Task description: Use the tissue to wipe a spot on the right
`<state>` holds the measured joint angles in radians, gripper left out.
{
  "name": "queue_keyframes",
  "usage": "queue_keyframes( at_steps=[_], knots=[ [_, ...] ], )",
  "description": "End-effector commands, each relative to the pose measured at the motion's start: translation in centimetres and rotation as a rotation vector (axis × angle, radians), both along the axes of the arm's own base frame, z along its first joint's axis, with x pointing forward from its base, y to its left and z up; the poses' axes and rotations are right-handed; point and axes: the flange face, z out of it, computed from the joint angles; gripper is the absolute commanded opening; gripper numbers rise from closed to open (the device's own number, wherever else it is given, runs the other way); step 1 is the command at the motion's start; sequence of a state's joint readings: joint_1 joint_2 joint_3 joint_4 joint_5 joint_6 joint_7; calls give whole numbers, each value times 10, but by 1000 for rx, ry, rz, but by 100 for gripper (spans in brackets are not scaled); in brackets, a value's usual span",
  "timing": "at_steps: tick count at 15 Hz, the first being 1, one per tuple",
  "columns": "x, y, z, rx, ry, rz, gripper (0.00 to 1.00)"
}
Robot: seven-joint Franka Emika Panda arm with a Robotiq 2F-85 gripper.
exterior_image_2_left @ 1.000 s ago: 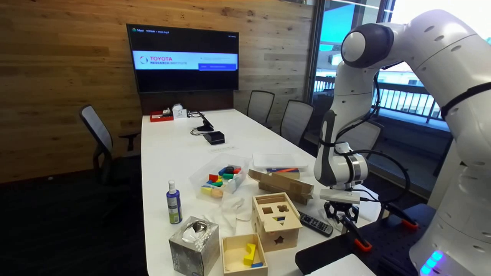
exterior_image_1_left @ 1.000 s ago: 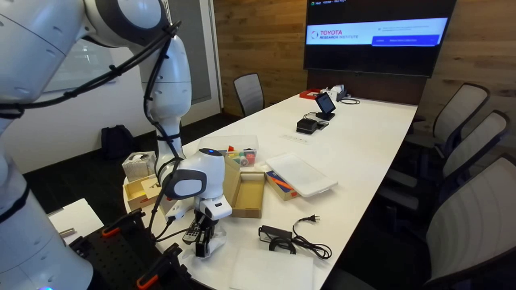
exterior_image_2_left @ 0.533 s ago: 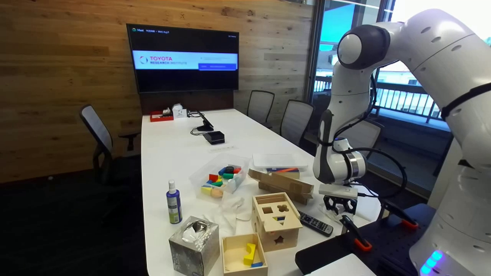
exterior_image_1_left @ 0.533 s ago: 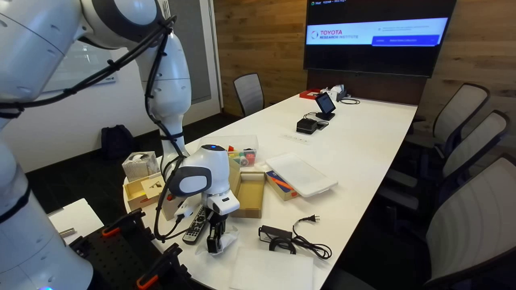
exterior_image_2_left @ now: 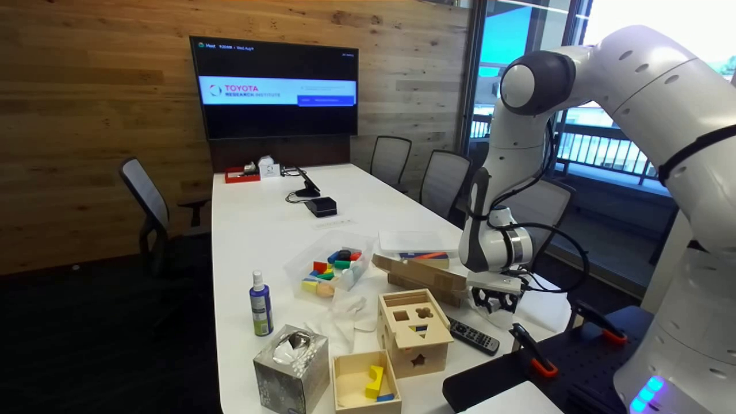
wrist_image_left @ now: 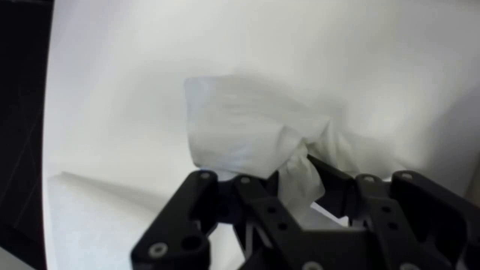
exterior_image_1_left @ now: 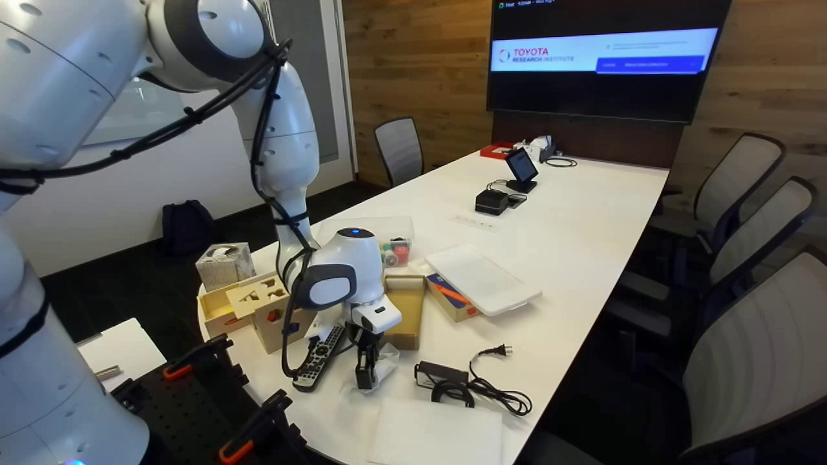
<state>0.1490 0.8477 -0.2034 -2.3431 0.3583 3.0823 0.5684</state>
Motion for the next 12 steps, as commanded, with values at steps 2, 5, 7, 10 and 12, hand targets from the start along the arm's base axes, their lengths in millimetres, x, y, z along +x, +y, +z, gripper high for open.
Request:
queue_keyframes(
  at_steps=[2,5,7,10,12],
  knots=[
    [-5,2,-1,78,-3,80,2],
    [-15,2,-7,170,18,131,2],
    [-26,-1,-12,215,56,121,2],
    [-44,-8,-15,235,116,70,2],
    [-56,-11,-15,229,181,18,2]
  ],
)
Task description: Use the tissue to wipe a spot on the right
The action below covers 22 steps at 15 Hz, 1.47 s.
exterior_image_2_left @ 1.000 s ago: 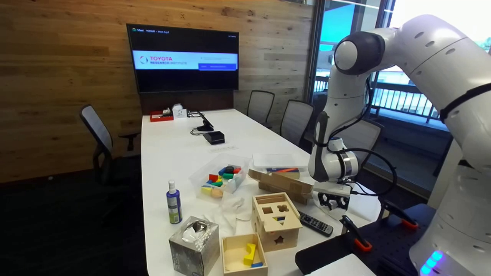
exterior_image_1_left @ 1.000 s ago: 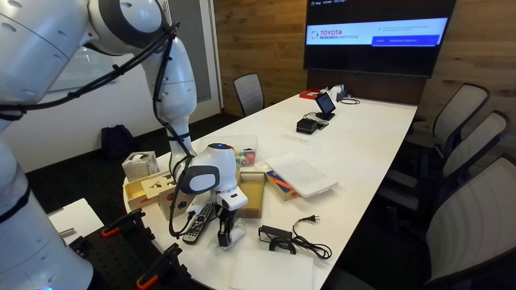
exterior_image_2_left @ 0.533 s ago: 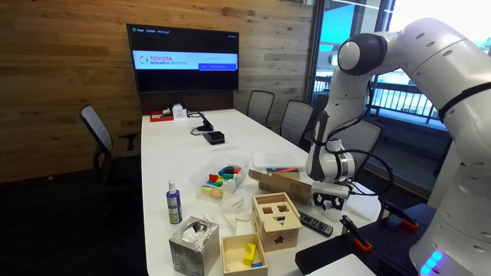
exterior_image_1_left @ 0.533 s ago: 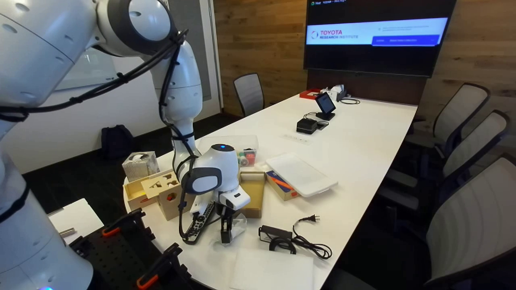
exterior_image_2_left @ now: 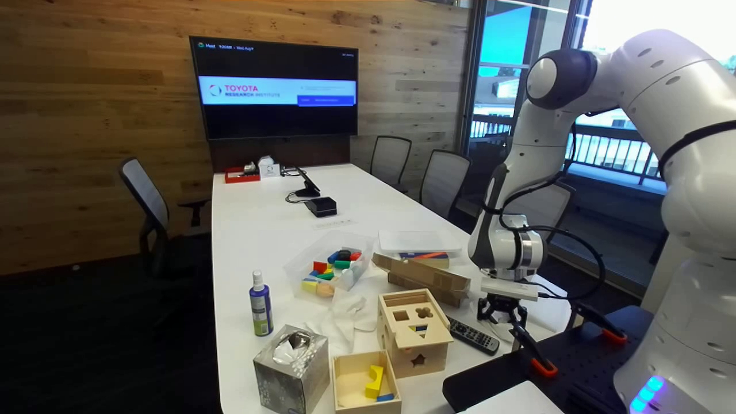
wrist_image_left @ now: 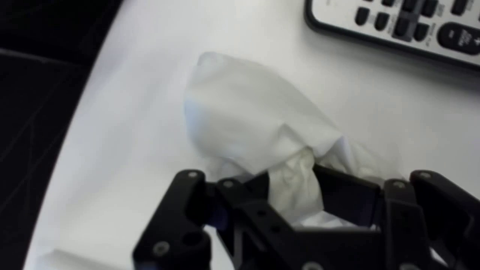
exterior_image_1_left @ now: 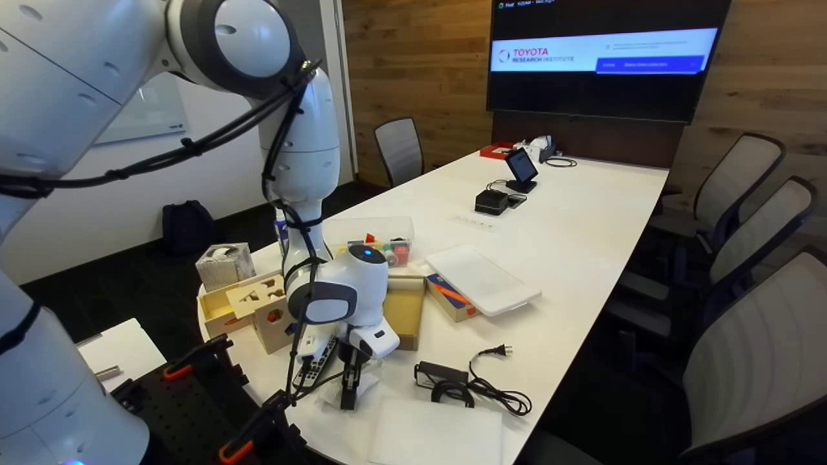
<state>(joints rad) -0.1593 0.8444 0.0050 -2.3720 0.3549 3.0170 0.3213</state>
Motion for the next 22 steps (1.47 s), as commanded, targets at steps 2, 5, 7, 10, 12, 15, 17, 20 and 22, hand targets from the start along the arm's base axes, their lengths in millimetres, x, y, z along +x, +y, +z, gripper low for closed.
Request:
queue_keyframes(
  at_steps=[2,5,7,10,12,15,17,20,22],
  knots=[
    [-32,-4,6,-13,155,-91,2],
    [-38,-9,13,-117,175,-209,2],
    [-33,-10,18,-181,150,-237,2],
    [-20,-6,22,-245,122,-239,2],
    [-8,-1,23,-265,90,-229,2],
    [7,6,26,-278,35,-202,2],
    [14,9,30,-263,-23,-181,2],
    [19,11,36,-234,-112,-163,2],
    [20,15,37,-191,-157,-146,2]
  ],
)
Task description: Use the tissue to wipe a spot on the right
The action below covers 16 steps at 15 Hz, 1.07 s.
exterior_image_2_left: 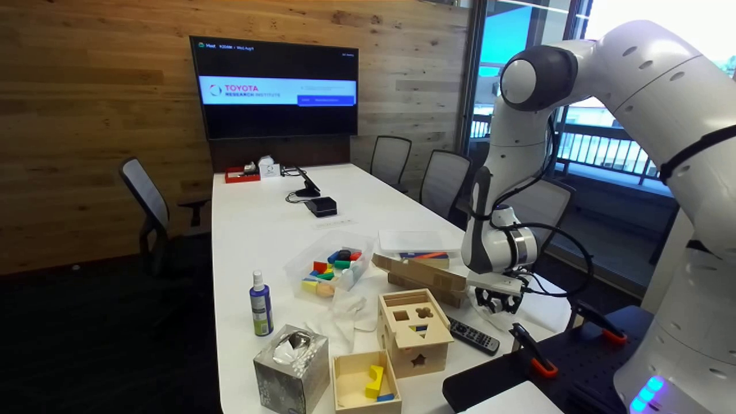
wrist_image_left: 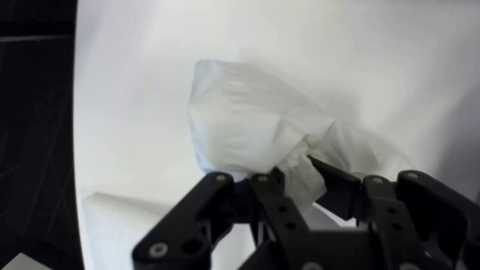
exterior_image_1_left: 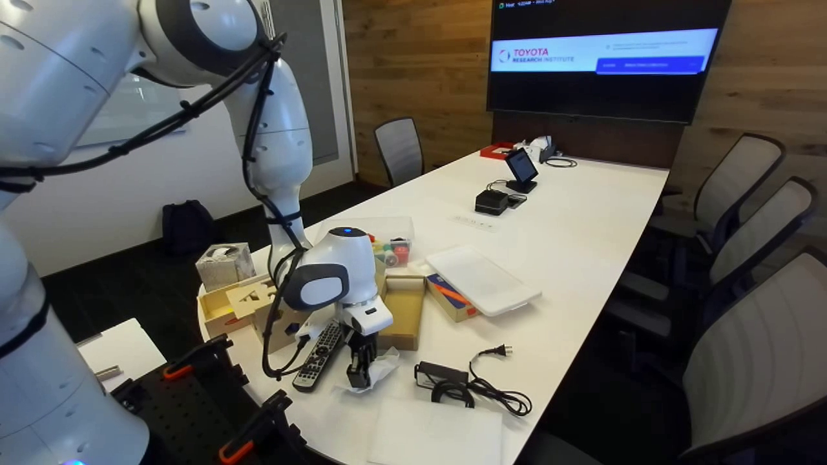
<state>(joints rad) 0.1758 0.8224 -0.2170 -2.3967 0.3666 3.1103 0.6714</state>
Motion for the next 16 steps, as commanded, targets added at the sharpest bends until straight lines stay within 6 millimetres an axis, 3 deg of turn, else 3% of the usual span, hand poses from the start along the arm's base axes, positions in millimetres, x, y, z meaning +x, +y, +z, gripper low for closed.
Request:
queue_keyframes(
  at_steps=[1,4,9,16],
  knots=[
    [0,2,11,83,-84,49,2],
    [-5,6,8,192,-114,76,2],
    [-37,-8,10,325,-65,11,2],
    [-69,-23,16,293,54,-159,2]
  ],
)
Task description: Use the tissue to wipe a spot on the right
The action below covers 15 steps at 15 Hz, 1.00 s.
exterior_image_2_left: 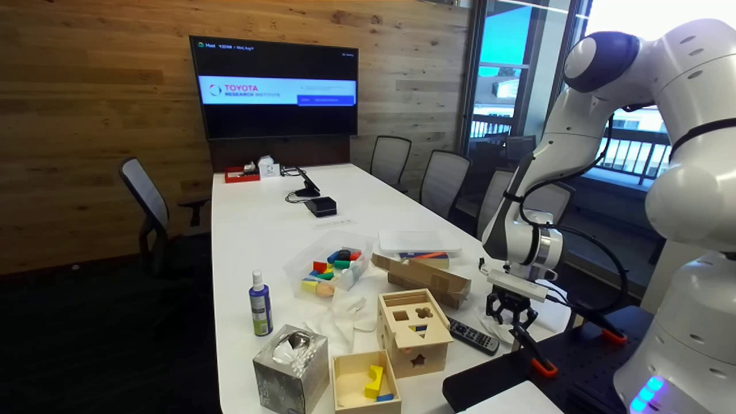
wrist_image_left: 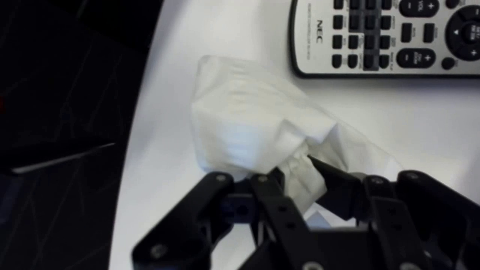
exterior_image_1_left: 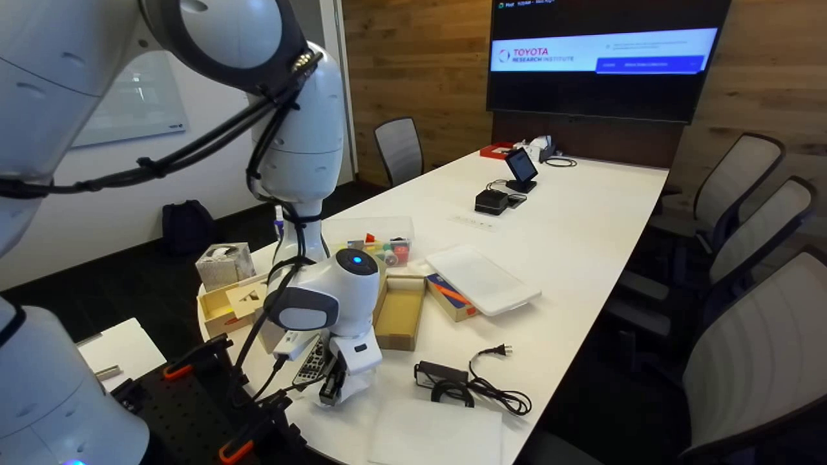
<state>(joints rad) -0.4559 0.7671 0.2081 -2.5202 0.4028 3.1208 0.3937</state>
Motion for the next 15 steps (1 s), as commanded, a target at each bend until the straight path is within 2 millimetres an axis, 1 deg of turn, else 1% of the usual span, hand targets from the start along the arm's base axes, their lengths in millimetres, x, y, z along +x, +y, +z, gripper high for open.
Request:
queue_keyframes(
  at_steps=[1,3,5,6,8,10,15],
  knots=[
    [-14,-2,21,-58,70,-88,2],
    [-21,-5,25,-101,106,-136,2],
    [-24,-6,30,-145,135,-165,2],
    [-22,-6,31,-163,143,-166,2],
    [-15,-7,31,-213,142,-162,2],
    [-4,-6,32,-244,117,-132,2],
    [29,-3,35,-249,8,-55,2]
  ],
)
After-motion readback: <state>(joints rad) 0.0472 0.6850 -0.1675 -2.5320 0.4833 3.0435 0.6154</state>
